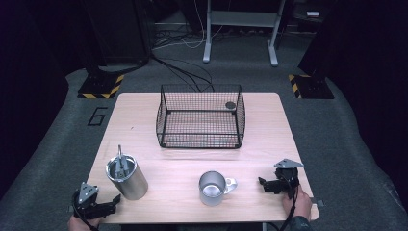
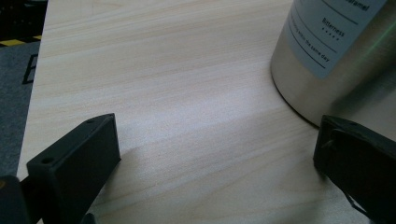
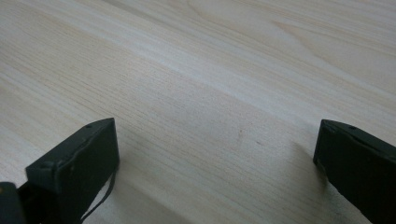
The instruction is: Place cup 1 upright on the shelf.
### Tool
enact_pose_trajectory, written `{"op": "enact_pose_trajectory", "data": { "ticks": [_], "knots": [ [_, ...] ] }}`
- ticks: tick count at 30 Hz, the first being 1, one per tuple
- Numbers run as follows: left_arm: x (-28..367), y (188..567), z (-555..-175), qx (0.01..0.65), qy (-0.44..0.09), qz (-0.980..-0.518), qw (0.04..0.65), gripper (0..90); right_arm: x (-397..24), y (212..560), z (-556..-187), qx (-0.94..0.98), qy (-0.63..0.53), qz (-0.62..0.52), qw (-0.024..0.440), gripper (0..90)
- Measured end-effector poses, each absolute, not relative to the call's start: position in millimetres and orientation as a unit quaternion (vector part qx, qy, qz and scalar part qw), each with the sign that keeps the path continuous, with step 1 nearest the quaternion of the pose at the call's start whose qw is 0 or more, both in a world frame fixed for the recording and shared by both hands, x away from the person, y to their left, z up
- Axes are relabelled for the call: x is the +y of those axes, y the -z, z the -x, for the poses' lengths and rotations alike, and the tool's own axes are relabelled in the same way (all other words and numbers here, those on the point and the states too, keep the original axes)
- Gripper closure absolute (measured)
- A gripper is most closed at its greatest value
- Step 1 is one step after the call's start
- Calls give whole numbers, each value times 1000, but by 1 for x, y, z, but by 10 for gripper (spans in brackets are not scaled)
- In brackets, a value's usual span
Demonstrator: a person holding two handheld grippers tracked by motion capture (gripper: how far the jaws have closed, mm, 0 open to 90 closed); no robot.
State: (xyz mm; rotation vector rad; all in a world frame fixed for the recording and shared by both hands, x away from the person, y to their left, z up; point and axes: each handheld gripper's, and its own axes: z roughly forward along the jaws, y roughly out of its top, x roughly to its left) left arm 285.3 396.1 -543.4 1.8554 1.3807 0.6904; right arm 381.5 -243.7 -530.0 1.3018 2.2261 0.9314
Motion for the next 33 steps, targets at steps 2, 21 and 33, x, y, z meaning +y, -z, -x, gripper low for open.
{"op": "enact_pose_trajectory", "data": {
  "ticks": [2, 21, 33],
  "knots": [
    [396, 543, -285, 537, -268, -717, 355, 3, -244, 530, -381, 796, -333, -465, 199, 0],
    [388, 539, -280, 549, -254, -713, 354, 0, -243, 530, -382, 794, -333, -468, 201, 0],
    [382, 515, -272, 540, -241, -712, 378, 0, -243, 530, -381, 795, -333, -467, 199, 0]
  ]
}}
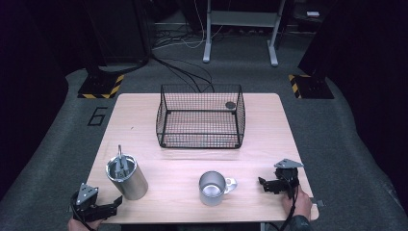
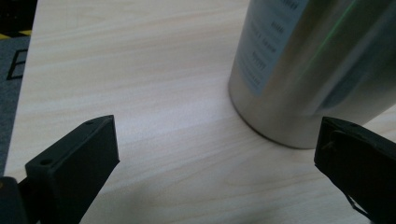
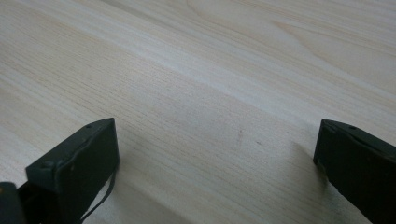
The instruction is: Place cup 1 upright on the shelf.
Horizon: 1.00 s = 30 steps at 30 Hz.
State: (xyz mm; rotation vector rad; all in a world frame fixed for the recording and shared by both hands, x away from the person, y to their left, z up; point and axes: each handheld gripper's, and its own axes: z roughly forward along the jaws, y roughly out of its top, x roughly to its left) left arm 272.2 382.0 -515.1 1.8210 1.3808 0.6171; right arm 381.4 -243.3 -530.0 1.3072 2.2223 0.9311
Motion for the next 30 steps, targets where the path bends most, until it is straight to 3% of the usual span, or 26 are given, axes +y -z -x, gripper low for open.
{"op": "enact_pose_trajectory", "data": {
  "ticks": [21, 30],
  "knots": [
    [363, 454, -263, 489, -235, -701, 463, 0, -243, 530, -381, 795, -333, -467, 199, 0],
    [354, 443, -275, 483, -235, -701, 469, 0, -243, 530, -381, 794, -333, -467, 199, 0]
  ]
}}
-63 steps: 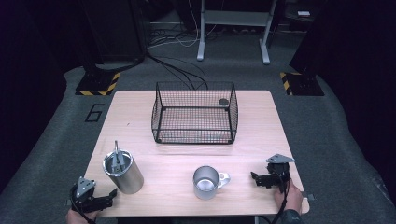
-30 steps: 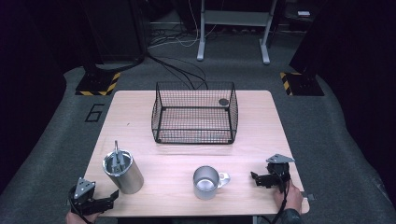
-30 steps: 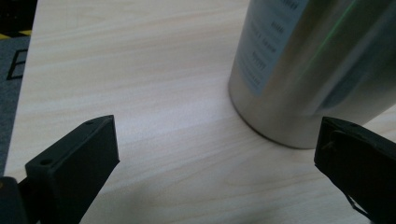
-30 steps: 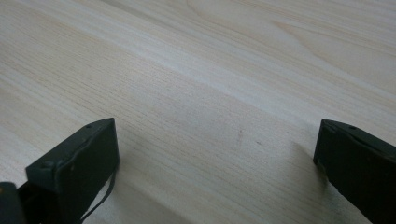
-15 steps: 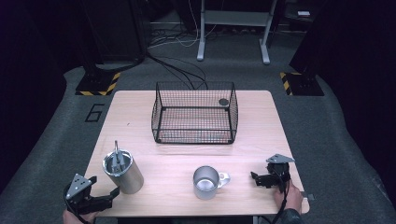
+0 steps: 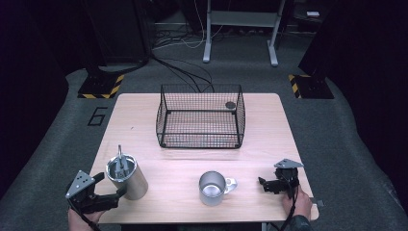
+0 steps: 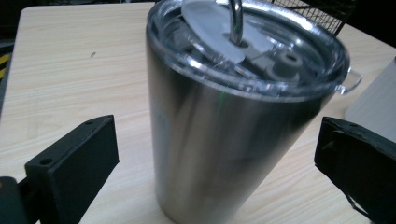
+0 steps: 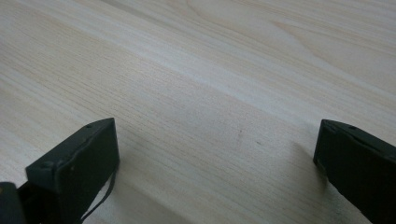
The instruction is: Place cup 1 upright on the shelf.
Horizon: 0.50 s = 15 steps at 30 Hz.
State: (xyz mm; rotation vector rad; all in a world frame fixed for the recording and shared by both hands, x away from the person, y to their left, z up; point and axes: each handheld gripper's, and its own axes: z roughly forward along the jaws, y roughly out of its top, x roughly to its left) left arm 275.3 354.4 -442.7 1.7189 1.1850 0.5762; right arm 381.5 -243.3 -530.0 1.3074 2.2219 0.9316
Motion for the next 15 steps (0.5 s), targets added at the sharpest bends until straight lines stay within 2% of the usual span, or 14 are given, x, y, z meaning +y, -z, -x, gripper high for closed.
{"op": "enact_pose_trajectory", "data": {
  "ticks": [15],
  "knots": [
    [343, 438, -294, 470, -231, -700, 486, 0, -243, 530, -381, 795, -333, -467, 199, 0]
  ]
}}
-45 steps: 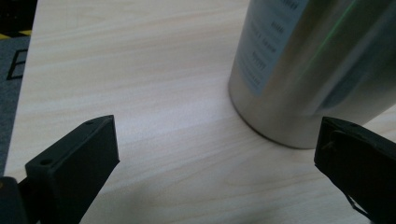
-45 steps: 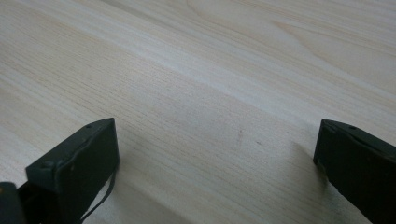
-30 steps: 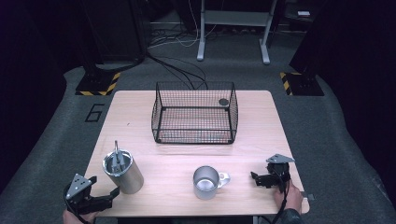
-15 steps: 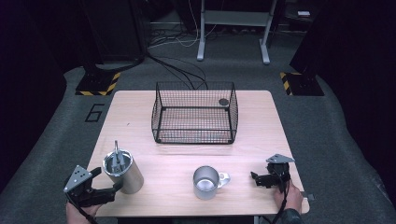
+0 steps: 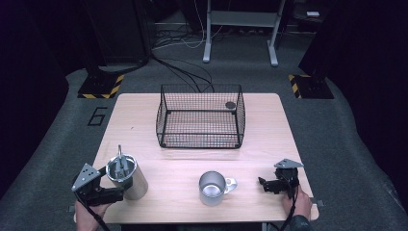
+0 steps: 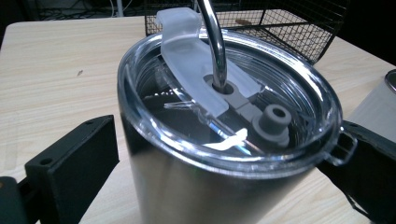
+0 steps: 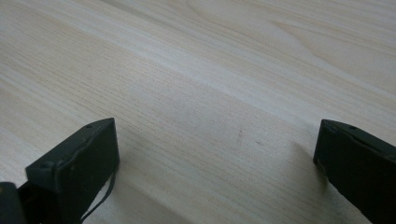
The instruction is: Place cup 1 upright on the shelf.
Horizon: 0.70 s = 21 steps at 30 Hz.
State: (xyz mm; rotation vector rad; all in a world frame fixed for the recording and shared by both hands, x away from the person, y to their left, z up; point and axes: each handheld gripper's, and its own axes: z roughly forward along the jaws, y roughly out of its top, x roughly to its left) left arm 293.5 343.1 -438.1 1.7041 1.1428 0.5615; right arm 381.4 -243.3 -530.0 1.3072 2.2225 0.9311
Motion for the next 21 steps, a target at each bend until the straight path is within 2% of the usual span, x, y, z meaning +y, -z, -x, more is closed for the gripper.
{"op": "enact_pose_trajectory", "data": {
  "ticks": [21],
  "knots": [
    [331, 445, -305, 473, -242, -689, 492, 0, -243, 530, -381, 795, -333, -467, 199, 0]
  ]
}}
